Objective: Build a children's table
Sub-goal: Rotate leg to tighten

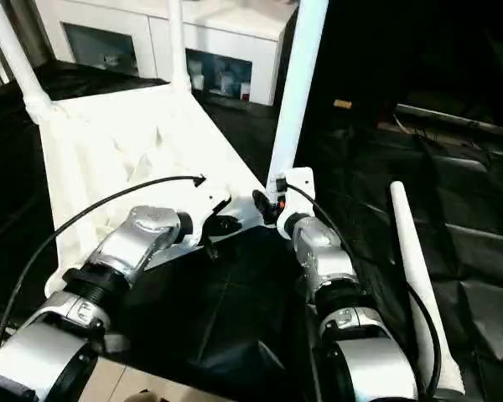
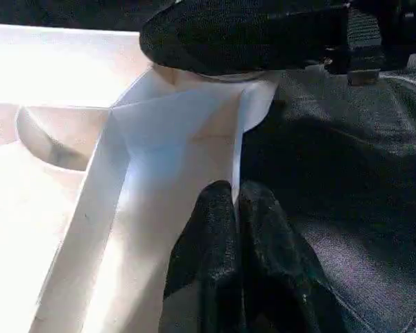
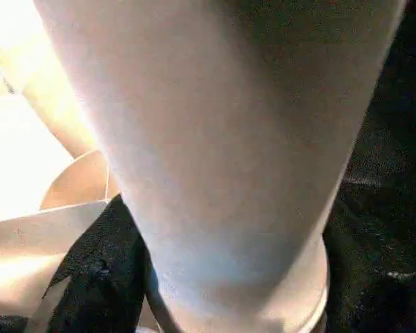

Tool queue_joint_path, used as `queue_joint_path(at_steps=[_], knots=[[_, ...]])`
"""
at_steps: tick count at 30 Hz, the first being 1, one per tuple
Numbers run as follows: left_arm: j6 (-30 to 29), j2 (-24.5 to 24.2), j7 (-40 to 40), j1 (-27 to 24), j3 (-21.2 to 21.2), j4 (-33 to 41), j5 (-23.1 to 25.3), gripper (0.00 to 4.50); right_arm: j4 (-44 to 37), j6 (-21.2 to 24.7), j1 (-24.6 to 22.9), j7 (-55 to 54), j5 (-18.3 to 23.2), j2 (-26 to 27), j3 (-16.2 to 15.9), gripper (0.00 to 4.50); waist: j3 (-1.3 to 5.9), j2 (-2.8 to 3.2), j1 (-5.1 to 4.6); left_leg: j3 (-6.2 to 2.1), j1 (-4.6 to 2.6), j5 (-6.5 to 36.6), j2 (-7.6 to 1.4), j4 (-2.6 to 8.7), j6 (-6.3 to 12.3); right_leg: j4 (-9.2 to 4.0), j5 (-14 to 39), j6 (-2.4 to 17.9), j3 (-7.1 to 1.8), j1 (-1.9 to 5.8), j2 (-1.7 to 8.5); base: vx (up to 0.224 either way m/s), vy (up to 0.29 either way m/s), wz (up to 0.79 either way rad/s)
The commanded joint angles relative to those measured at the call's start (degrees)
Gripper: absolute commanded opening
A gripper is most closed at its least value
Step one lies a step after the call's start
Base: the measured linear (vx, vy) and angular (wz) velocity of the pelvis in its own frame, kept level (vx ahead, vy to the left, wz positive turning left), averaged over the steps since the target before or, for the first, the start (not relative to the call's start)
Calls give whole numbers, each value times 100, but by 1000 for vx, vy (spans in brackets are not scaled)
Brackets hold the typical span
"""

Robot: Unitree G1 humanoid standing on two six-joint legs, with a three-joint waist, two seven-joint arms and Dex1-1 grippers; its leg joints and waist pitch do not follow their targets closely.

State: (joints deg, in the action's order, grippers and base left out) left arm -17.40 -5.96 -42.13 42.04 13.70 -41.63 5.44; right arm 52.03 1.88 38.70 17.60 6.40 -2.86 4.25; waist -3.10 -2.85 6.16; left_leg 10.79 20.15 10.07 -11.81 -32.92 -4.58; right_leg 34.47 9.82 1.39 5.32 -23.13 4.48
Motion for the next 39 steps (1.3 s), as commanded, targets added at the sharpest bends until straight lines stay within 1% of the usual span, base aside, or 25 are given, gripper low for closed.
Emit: queue_joint_path(at_steps=[1, 3, 4, 6, 7, 9, 11, 12, 13, 15, 16, 17, 19, 20, 21, 22, 24, 25, 26, 27, 28, 29, 31, 35, 39], knots=[[261, 134, 298, 105, -192, -76, -146, 0, 17, -48, -60, 582, -75, 258, -294, 353, 382, -53, -19, -47, -4, 952, -150, 344, 222, -413, 1448, 895, -317, 303, 435, 0, 0, 0], [363, 64, 68, 55, -193, -52, -220, 0, -24, -101, -58, 809, -66, 174, -327, 376, 375, -62, -55, -57, 8, 995, -150, 349, 225, -419, 1533, 875, -313, 316, 441, 0, 0, 0], [363, 64, 68, 55, -193, -52, -220, 0, -24, -101, -58, 809, -66, 174, -327, 376, 371, -62, -65, -56, 0, 1020, -148, 349, 232, -433, 1587, 874, -311, 308, 442, 0, 0, 0], [500, -108, -323, -58, -156, 40, -288, 0, -148, -85, -106, 1352, 3, -49, -412, 376, 374, -72, -88, -56, 18, 1012, -144, 340, 287, -434, 1653, 866, -312, 323, 441, 0, 0, 0], [475, -218, -479, -114, -162, 92, -318, 0, -243, -66, -154, 1699, 37, -204, -487, 376, 373, -76, -90, -51, 5, 996, -150, 336, 312, -441, 1644, 881, -312, 310, 440, 0, 0, 0], [475, -218, -479, -114, -162, 92, -318, 0, -243, -66, -154, 1699, 37, -204, -487, 376, 368, -65, -92, -52, 7, 992, -160, 337, 336, -431, 1608, 929, -314, 306, 443, 0, 0, 0], [477, -365, -704, -181, -165, 166, -361, 0, -349, -53, -210, 2058, 71, -389, -553, 376, 365, -69, -88, -51, -5, 1015, -161, 337, 335, -434, 1634, 950, -313, 305, 443, 0, 0, 0], [480, -492, -928, -238, -160, 243, -407, 0, -413, -47, -244, 2302, 96, -524, -584, 376, 366, -77, -78, -56, -5, 1018, -166, 336, 340, -431, 1650, 942, -313, 315, 450, 0, 0, 0], [538, -661, -1258, -320, -141, 360, -483, 0, -477, -37, -276, 2598, 111, -678, -592, 376, 366, -71, -86, -51, 3, 1006, -164, 335, 359, -425, 1633, 954, -316, 307, 445, 0, 0, 0], [548, -903, -1766, -447, -125, 579, -619, 0, -563, -16, -322, 3050, 139, -872, -596, 376, 371, -67, -82, -57, 4, 976, -178, 334, 373, -407, 1544, 1013, -316, 313, 453, 0, 0, 0], [548, -903, -1766, -447, -125, 579, -619, 0, -563, -16, -322, 3050, 139, -872, -596, 376, 365, -74, -88, -54, -7, 997, -184, 338, 381, -405, 1552, 1034, -318, 294, 444, 0, 0, 0], [554, -964, -1923, -491, -124, 665, -674, 0, -585, 7, -333, 3172, 153, -911, -593, 376, 359, -66, -90, -44, -20, 1011, -180, 338, 379, -416, 1571, 1040, -321, 278, 437, 0, 0, 0], [518, -1051, -2146, -559, -129, 805, -753, 0, -616, 36, -349, 3374, 173, -966, -613, 376, 358, -64, -86, -50, -21, 1025, -193, 346, 341, -409, 1595, 1060, -324, 283, 449, 0, 0, 0], [505, -1104, -2266, -606, -132, 890, -796, 0, -632, 43, -356, 3510, 188, -998, -644, 376, 361, -54, -83, -54, -21, 1010, -198, 348, 329, -399, 1546, 1090, -324, 288, 451, 0, 0, 0], [493, -1138, -2332, -639, -133, 946, -822, 0, -654, 53, -364, 3612, 215, -1013, -663, 376, 361, -53, -75, -46, -32, 1005, -197, 345, 333, -399, 1513, 1107, -326, 280, 448, 0, 0, 0], [480, -1162, -2374, -661, -132, 979, -836, 0, -688, 70, -375, 3685, 239, -1022, -684, 376, 362, -54, -70, -45, -22, 982, -196, 344, 333, -387, 1467, 1119, -328, 286, 444, 0, 0, 0], [474, -1178, -2396, -682, -128, 998, -840, 0, -728, 104, -390, 3765, 255, -1022, -723, 351, 361, -55, -63, -45, -23, 964, -198, 347, 330, -380, 1430, 1117, -327, 288, 442, 0, 0, 0], [472, -1194, -2417, -702, -120, 1021, -846, 0, -747, 117, -406, 3832, 228, -1029, -767, 343, 362, -68, -63, -45, -16, 949, -195, 345, 327, -376, 1425, 1109, -325, 292, 442, 0, 0, 0], [471, -1204, -2430, -716, -115, 1039, -850, 0, -757, 122, -417, 3876, 206, -1034, -795, 340, 366, -66, -57, -45, -16, 952, -194, 342, 322, -377, 1444, 1098, -326, 295, 449, 0, 0, 0], [464, -1210, -2434, -726, -112, 1047, -849, 0, -763, 134, -431, 3927, 196, -1035, -817, 317, 363, -68, -57, -45, -19, 939, -191, 343, 314, -384, 1478, 1085, -326, 294, 450, 0, 0, 0], [458, -1213, -2442, -734, -114, 1056, -846, 0, -770, 143, -442, 3966, 188, -1034, -821, 317, 366, -68, -56, -45, -18, 927, -193, 342, 313, -381, 1472, 1085, -328, 294, 452, 0, 0, 0], [447, -1216, -2454, -746, -117, 1074, -834, 0, -778, 145, -454, 3986, 178, -1031, -820, 301, 363, -81, -55, -42, -15, 924, -192, 341, 316, -383, 1487, 1071, -329, 292, 449, 0, 0, 0], [424, -1222, -2474, -759, -131, 1100, -825, 0, -789, 162, -464, 4033, 174, -1036, -827, 288, 363, -75, -49, -46, -15, 913, -190, 343, 310, -382, 1514, 1055, -327, 293, 449, 0, 0, 0], [413, -1244, -2434, -772, -117, 1097, -782, 0, -803, 178, -520, 4018, 130, -1065, -904, 271, 358, -66, -41, -44, -25, 944, -190, 345, 297, -396, 1578, 1022, -328, 281, 443, 0, 0, 0], [329, -1102, -1981, -670, -159, 905, -638, 0, -661, 193, -551, 3510, 31, -968, -831, 267, 356, -72, -42, -48, -23, 972, -186, 349, 257, -402, 1650, 994, -328, 283, 448, 0, 0, 0]])
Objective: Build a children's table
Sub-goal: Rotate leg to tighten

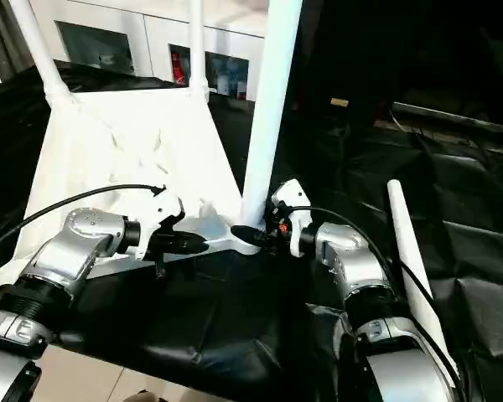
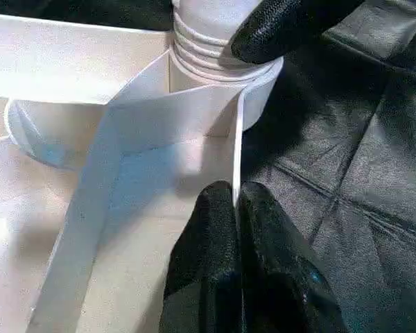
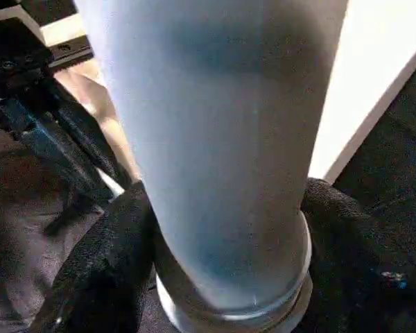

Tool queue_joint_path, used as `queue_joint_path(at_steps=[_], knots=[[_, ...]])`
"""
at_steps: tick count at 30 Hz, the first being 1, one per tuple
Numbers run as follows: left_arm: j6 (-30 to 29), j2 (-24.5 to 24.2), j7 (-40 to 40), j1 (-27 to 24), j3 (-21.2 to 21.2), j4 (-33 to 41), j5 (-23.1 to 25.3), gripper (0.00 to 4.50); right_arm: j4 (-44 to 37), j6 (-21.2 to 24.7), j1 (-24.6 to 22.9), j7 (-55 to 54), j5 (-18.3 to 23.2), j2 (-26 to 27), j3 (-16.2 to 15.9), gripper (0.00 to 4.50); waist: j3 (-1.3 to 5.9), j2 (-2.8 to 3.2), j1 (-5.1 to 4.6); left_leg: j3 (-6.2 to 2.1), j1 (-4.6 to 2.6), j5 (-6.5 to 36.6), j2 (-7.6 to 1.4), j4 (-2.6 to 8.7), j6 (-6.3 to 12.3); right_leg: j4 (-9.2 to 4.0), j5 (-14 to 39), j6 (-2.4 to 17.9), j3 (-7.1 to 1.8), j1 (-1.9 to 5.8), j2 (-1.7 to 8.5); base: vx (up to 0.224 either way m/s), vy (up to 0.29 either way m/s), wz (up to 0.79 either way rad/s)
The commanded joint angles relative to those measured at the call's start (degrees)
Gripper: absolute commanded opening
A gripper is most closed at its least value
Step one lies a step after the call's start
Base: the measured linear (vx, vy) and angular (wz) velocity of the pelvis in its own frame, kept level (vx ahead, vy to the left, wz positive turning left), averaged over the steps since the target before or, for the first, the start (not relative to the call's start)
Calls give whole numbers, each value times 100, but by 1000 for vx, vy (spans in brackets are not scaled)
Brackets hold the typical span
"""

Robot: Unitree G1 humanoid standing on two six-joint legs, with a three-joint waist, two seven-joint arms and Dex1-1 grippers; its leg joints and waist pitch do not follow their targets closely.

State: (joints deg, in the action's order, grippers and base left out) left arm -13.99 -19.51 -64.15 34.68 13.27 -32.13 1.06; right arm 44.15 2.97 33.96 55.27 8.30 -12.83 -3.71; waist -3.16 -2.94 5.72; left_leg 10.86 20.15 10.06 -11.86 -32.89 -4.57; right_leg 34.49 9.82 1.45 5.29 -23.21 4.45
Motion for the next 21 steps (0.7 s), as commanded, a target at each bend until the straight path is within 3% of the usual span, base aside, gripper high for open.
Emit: queue_joint_path(at_steps=[1, 6, 7, 10, 11, 12, 17, 19, 21], knots=[[-33, 322, 416, 120, -150, -134, -155, 0, 204, 92, -63, -494, -196, 71, 7, 267, 360, -71, -4, -55, -25, 976, -179, 348, 241, -409, 1688, 971, -324, 287, 446, 0, 0, 0], [-264, 932, 1844, 576, -386, -759, 65, 0, 542, 329, 30, -2244, -166, 555, 477, 267, 349, -73, -14, -69, -61, 1207, -164, 356, 92, -482, 2217, 805, -316, 262, 459, 0, 0, 0], [-274, 969, 1920, 605, -399, -793, 72, 0, 555, 343, 37, -2349, -164, 585, 503, 266, 346, -31, -27, -65, -57, 1197, -160, 357, 79, -484, 2209, 798, -327, 250, 453, 0, 0, 0], [-225, 1283, 2454, 844, -399, -1085, 151, 0, 690, 373, 112, -3238, -172, 905, 630, 266, 367, -63, -10, -64, -48, 1136, -156, 351, 88, -483, 2068, 758, -323, 262, 453, 0, 0, 0], [-211, 1347, 2563, 891, -392, -1143, 165, 0, 724, 387, 138, -3390, -174, 972, 638, 266, 373, -27, -13, -65, -59, 1111, -161, 355, 83, -470, 1904, 801, -326, 253, 443, 0, 0, 0], [-213, 1401, 2613, 928, -341, -1189, 214, 0, 737, 395, 173, -3487, -181, 1074, 618, 266, 380, -48, -11, -58, -49, 1074, -149, 350, 93, -449, 1761, 832, -323, 265, 434, 0, 0, 0], [-240, 1492, 2595, 989, -207, -1269, 311, 0, 648, 198, 229, -3320, -328, 1274, 412, 266, 382, -36, 1, -54, -19, 979, -146, 345, 196, -429, 1503, 877, -323, 299, 442, 0, 0, 0], [-204, 1471, 2537, 991, -203, -1304, 310, 0, 577, 68, 234, -3143, -290, 1247, 419, 322, 375, -47, -4, -54, -32, 1073, -151, 351, 188, -449, 1650, 857, -317, 288, 443, 0, 0, 0], [-144, 1402, 2348, 960, -207, -1284, 270, 0, 476, 13, 224, -2865, -203, 1143, 424, 338, 377, -44, 1, -56, -28, 1104, -153, 348, 202, -449, 1669, 851, -319, 298, 443, 0, 0, 0]])
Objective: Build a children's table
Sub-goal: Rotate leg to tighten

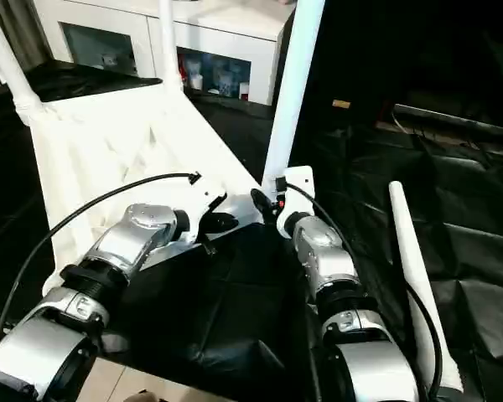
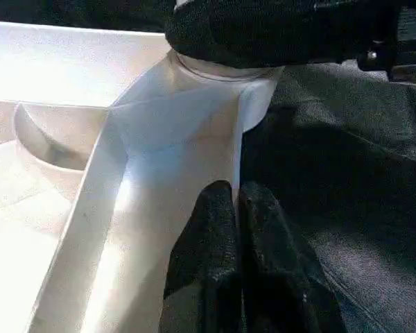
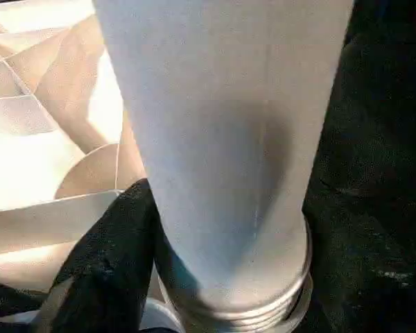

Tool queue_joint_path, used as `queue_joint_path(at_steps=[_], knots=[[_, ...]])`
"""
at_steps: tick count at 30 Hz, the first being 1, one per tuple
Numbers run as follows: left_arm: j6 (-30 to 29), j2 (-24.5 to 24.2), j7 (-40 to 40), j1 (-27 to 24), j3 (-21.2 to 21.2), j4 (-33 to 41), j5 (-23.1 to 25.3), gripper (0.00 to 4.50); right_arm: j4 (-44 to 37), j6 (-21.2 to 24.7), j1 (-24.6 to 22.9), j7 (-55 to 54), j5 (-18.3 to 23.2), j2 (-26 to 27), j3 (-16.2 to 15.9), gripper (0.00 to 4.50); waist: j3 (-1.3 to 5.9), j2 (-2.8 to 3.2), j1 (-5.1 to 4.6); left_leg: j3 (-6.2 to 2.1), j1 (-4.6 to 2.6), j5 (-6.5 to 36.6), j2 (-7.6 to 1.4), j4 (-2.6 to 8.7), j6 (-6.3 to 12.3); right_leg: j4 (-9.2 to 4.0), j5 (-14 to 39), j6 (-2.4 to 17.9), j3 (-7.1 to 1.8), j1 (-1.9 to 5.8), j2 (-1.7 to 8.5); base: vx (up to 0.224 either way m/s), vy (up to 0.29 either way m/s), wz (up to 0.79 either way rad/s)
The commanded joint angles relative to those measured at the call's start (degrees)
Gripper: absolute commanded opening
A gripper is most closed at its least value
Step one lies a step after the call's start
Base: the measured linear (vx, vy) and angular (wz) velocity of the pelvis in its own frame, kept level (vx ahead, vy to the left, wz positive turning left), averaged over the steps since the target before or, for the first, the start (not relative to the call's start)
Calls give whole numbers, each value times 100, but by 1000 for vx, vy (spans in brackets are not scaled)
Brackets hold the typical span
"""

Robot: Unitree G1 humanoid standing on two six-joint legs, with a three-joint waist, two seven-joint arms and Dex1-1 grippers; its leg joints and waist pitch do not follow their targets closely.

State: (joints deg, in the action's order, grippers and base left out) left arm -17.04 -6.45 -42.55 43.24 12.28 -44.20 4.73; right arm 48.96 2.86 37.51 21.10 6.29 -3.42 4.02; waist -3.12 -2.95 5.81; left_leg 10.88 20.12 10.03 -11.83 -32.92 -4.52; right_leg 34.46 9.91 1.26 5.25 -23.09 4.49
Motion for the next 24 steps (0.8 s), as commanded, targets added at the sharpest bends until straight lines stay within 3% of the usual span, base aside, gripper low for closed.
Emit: queue_joint_path(at_steps=[1, 3, 5, 8, 9, 10, 12, 14, 18, 24], knots=[[177, 76, 131, 93, -106, -63, -111, 0, -29, 20, -134, 624, 21, 176, -346, 351, 374, -48, -6, -61, -13, 1063, -154, 352, 217, -438, 1592, 877, -315, 294, 439, 0, 0, 0], [173, 18, -10, 62, -102, -24, -153, 0, -83, 48, -141, 840, 59, 90, -368, 362, 368, -64, -11, -61, -9, 1069, -152, 352, 243, -439, 1622, 886, -310, 299, 439, 0, 0, 0], [268, -312, -790, -156, -14, 241, -282, 0, -320, 159, -227, 1820, 68, -381, -578, 372, 366, -60, -15, -62, 10, 1063, -150, 343, 321, -442, 1619, 893, -308, 317, 436, 0, 0, 0], [496, -605, -1548, -379, 111, 541, -412, 0, -428, 165, -292, 2305, 21, -681, -703, 372, 360, -61, -48, -67, 31, 1051, -161, 343, 360, -438, 1633, 912, -316, 315, 451, 0, 0, 0], [511, -772, -1896, -490, 159, 702, -482, 0, -455, 155, -312, 2494, -21, -817, -743, 372, 369, -55, -38, -66, -12, 1062, -174, 340, 327, -438, 1679, 946, -314, 297, 458, 0, 0, 0], [480, -882, -2089, -559, 153, 811, -551, 0, -484, 135, -327, 2638, -26, -902, -757, 372, 369, -53, -48, -72, 12, 1031, -176, 343, 321, -425, 1664, 966, -318, 308, 466, 0, 0, 0], [314, -1068, -2444, -671, 133, 1027, -708, 0, -537, 108, -350, 2879, -4, -1012, -758, 372, 370, -29, -38, -59, -27, 1048, -195, 346, 301, -404, 1539, 1076, -322, 278, 444, 0, 0, 0], [174, -1311, -2821, -813, 135, 1268, -836, 0, -594, 120, -373, 3176, 84, -1112, -759, 372, 363, -33, -40, -58, -22, 1063, -208, 357, 272, -381, 1461, 1134, -319, 283, 440, 0, 0, 0], [129, -1424, -2912, -890, 85, 1354, -851, 0, -664, 192, -394, 3482, 169, -1165, -820, 372, 364, -37, -31, -47, -27, 1003, -206, 350, 267, -373, 1347, 1167, -327, 282, 439, 0, 0, 0], [132, -1511, -2958, -971, 88, 1419, -843, 0, -634, 216, -384, 3640, 224, -1094, -862, 317, 357, -54, -32, -54, -15, 997, -195, 354, 226, -380, 1484, 1099, -325, 287, 447, 0, 0, 0]])
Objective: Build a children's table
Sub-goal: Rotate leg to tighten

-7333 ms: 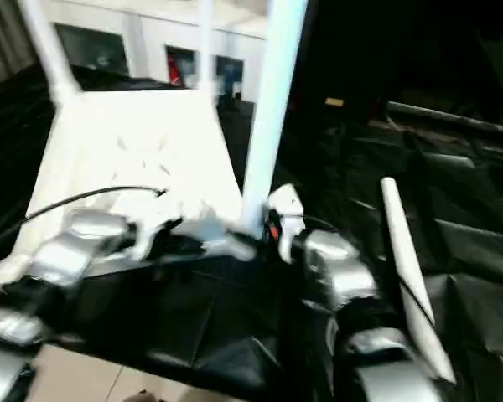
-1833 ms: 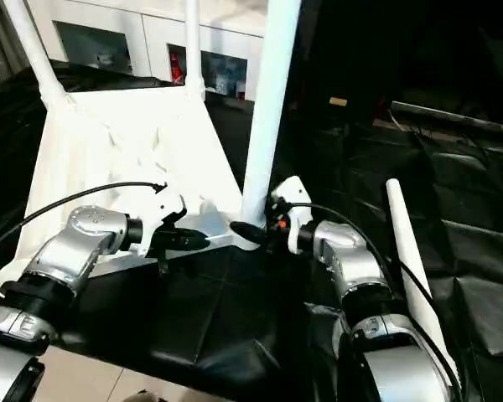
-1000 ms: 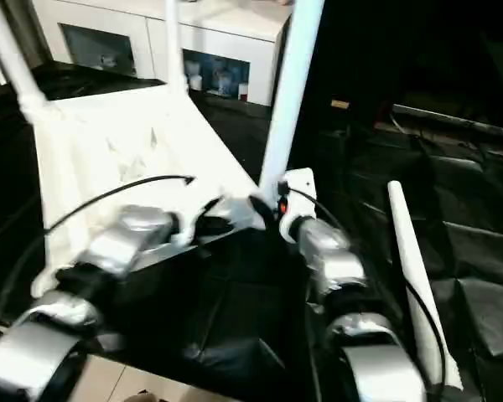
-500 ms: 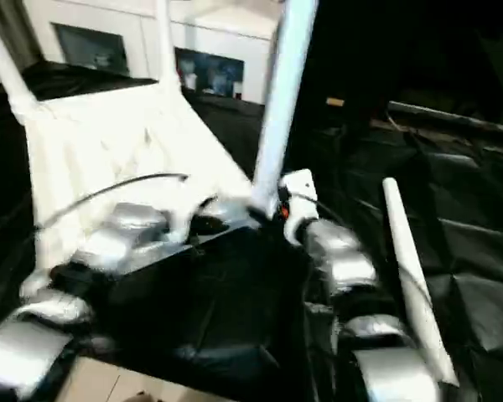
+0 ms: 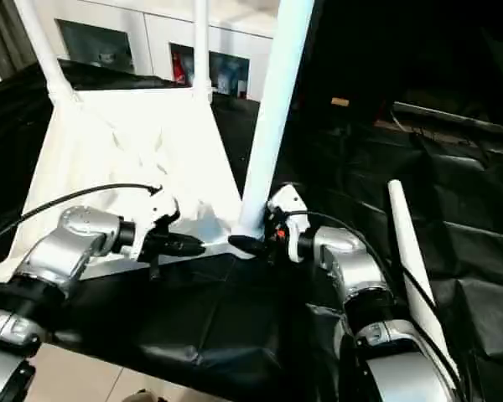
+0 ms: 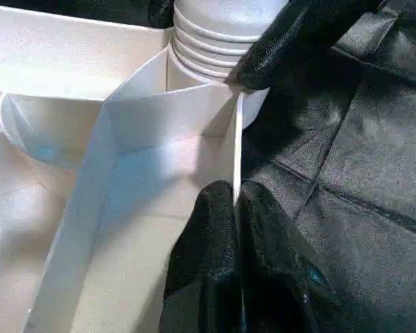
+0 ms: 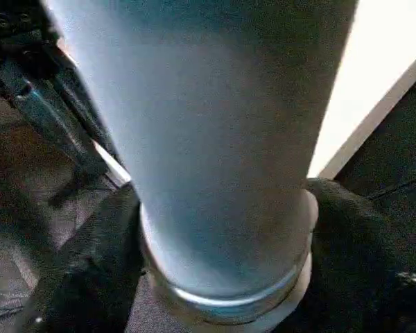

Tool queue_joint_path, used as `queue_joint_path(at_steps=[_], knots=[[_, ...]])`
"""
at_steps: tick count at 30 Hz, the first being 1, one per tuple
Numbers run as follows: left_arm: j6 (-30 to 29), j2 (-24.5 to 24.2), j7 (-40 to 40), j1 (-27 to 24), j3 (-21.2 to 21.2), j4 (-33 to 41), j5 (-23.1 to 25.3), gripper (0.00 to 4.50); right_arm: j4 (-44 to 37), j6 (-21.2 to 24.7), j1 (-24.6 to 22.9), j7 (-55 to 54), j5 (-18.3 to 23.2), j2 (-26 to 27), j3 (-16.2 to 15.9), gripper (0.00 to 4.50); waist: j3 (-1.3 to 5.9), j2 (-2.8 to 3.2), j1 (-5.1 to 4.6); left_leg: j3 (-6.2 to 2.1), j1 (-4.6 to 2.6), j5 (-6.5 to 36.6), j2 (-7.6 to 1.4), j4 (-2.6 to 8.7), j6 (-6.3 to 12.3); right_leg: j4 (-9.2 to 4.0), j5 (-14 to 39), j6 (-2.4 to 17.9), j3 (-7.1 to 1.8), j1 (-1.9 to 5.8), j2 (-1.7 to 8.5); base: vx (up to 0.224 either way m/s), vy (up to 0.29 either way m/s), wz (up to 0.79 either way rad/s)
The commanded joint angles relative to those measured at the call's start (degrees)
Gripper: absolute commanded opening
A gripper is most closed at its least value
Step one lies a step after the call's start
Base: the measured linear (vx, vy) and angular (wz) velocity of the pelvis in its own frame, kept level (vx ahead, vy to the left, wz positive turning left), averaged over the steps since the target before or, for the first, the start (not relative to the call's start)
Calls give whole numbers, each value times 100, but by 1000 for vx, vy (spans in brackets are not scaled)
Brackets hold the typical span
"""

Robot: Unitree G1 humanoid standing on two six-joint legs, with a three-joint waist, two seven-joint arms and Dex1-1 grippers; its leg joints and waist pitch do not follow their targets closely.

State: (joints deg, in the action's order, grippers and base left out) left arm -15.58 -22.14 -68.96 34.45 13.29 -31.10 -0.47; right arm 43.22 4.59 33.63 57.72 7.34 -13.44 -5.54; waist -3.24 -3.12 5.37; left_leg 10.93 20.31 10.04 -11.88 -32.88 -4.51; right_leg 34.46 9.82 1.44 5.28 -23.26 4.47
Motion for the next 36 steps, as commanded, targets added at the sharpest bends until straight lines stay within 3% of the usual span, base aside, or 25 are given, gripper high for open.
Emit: queue_joint_path(at_steps=[1, 7, 12, 14, 15, 19, 23, 25, 28, 30, 34, 36], knots=[[-23, 56, -318, -101, -11, 127, -328, 0, -63, 47, -3, -4, 122, -83, 92, 310, 368, -35, 13, -58, -35, 1003, -188, 351, 219, -385, 1524, 1071, -328, 302, 450, 0, 0, 0], [-2, 300, 346, 21, -48, -73, -134, 0, 51, 53, -31, -591, 2, 91, 197, 283, 361, -46, -7, -60, -34, 994, -179, 353, 183, -395, 1569, 1037, -330, 297, 443, 0, 0, 0], [-76, 901, 1754, 389, -204, -672, 167, 0, 569, 15, 160, -2330, -126, 492, 559, 278, 351, -56, -26, -69, -74, 1205, -158, 354, 26, -476, 2192, 838, -325, 270, 458, 0, 0, 0], [-201, 1235, 2313, 562, -237, -877, 244, 0, 714, 35, 249, -3080, -134, 715, 721, 277, 360, -29, -21, -68, -71, 1147, -165, 353, 13, -466, 2083, 831, -331, 262, 451, 0, 0, 0], [-232, 1366, 2541, 633, -225, -961, 290, 0, 757, 45, 286, -3375, -137, 810, 773, 277, 372, -44, -21, -63, -76, 1112, -158, 346, 16, -456, 1964, 839, -332, 264, 441, 0, 0, 0], [-199, 1754, 3093, 835, -141, -1223, 428, 0, 905, 23, 394, -3985, -210, 1094, 759, 277, 400, -32, 4, -46, -64, 924, -152, 331, 122, -399, 1381, 953, -336, 280, 422, 0, 0, 0], [-67, 1932, 3107, 892, -15, -1306, 523, 0, 884, -92, 401, -3929, -332, 1285, 626, 277, 402, -37, 35, -43, -36, 805, -145, 326, 236, -374, 1115, 998, -329, 311, 422, 0, 0, 0], [-20, 1895, 3009, 875, 24, -1264, 517, 0, 832, -195, 384, -3803, -276, 1283, 654, 333, 397, -32, 40, -43, -42, 879, -149, 329, 234, -389, 1220, 974, -331, 310, 430, 0, 0, 0], [61, 1817, 2832, 846, 2, -1229, 452, 0, 780, -270, 382, -3616, -165, 1225, 730, 357, 392, -49, 36, -52, -30, 954, -151, 336, 226, -401, 1400, 921, -327, 318, 436, 0, 0, 0], [132, 1714, 2600, 799, -44, -1212, 369, 0, 754, -311, 398, -3472, -108, 1115, 756, 391, 394, -51, 30, -54, -25, 924, -150, 334, 242, -398, 1384, 924, -326, 321, 437, 0, 0, 0], [286, 1419, 2052, 620, -42, -1023, 263, 0, 603, -232, 360, -2712, -85, 813, 636, 391, 392, -55, 18, -50, -19, 893, -154, 329, 313, -387, 1279, 996, -324, 327, 436, 0, 0, 0], [357, 1026, 1518, 455, -38, -868, 184, 0, 360, -165, 230, -1721, -142, 397, 350, 391, 381, -65, 5, -53, -5, 945, -156, 324, 380, -402, 1353, 981, -318, 345, 436, 0, 0, 0]])
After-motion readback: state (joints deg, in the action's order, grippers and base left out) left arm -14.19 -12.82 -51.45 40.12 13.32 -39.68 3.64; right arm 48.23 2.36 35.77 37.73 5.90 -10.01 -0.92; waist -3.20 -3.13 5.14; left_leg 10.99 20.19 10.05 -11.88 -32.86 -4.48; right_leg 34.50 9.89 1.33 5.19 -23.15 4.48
